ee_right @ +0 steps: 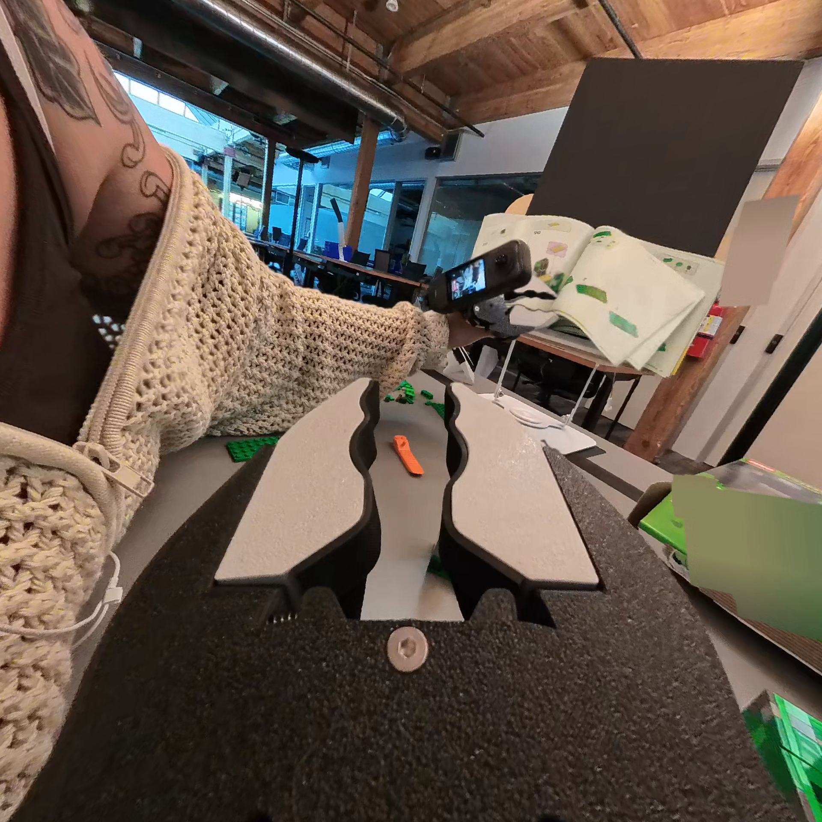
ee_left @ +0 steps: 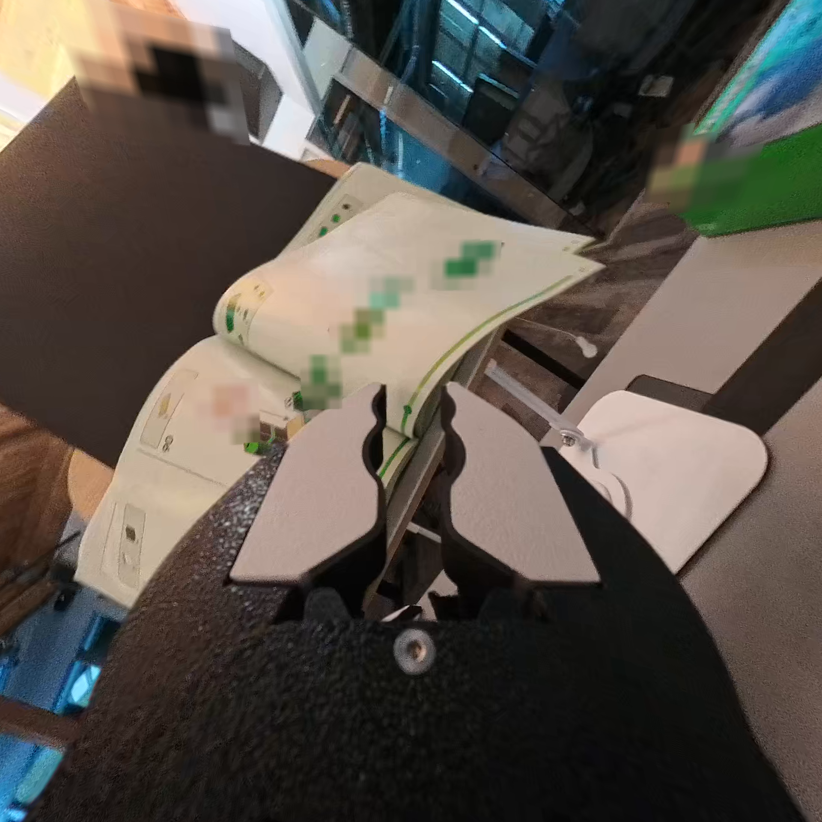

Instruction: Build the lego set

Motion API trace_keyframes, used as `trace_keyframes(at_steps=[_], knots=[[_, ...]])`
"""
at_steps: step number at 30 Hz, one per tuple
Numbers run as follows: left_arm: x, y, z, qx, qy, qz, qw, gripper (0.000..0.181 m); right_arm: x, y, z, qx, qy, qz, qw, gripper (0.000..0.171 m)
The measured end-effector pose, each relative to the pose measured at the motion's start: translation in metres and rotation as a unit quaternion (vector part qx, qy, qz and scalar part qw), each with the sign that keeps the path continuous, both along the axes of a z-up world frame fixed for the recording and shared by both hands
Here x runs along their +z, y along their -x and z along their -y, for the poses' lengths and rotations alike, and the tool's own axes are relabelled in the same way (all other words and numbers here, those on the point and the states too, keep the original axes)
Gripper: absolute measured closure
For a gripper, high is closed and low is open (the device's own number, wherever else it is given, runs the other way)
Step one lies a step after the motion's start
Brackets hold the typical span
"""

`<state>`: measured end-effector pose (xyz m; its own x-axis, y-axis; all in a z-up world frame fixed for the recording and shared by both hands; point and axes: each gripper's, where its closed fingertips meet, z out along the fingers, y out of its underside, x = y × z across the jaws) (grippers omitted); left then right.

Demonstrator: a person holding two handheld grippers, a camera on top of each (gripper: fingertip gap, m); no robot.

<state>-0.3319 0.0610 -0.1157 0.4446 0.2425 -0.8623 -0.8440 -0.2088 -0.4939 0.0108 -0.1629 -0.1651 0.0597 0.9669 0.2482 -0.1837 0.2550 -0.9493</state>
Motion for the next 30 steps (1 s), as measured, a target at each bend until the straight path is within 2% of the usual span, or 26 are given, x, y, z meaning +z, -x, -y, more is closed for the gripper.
trace_keyframes(at_steps=[4, 7, 11, 16, 19, 21, 27, 30], knots=[[-0.004, -0.024, -0.012, -0.005, 0.045, -0.062, 0.997, 0.138, -0.001, 0.001, -0.001, -0.002, 0.003, 0.001, 1.0, 0.143], [-0.014, -0.056, -0.029, -0.018, 0.091, -0.169, 0.981, 0.147, -0.001, 0.001, -0.002, -0.002, 0.006, 0.0, 1.0, 0.143], [-0.033, -0.072, -0.068, 0.022, 0.16, -0.285, 0.945, 0.152, -0.002, 0.002, -0.001, 0.001, 0.01, 0.004, 1.0, 0.144], [-0.048, -0.054, -0.113, 0.068, 0.222, -0.273, 0.934, 0.158, -0.007, 0.005, -0.001, 0.004, 0.014, 0.016, 1.0, 0.144], [-0.054, -0.039, -0.129, 0.105, 0.249, -0.278, 0.922, 0.149, -0.009, 0.007, -0.001, 0.007, 0.017, 0.02, 1.0, 0.144], [-0.054, -0.035, -0.137, 0.105, 0.248, -0.293, 0.917, 0.149, -0.01, 0.007, 0.0, 0.01, 0.019, 0.022, 1.0, 0.144], [-0.048, -0.022, -0.144, 0.129, 0.251, -0.282, 0.917, 0.16, -0.011, 0.008, 0.0, 0.009, 0.016, 0.026, 0.999, 0.144], [-0.044, -0.022, -0.139, 0.115, 0.237, -0.273, 0.925, 0.181, -0.011, 0.008, 0.0, 0.008, 0.017, 0.026, 0.999, 0.144]])
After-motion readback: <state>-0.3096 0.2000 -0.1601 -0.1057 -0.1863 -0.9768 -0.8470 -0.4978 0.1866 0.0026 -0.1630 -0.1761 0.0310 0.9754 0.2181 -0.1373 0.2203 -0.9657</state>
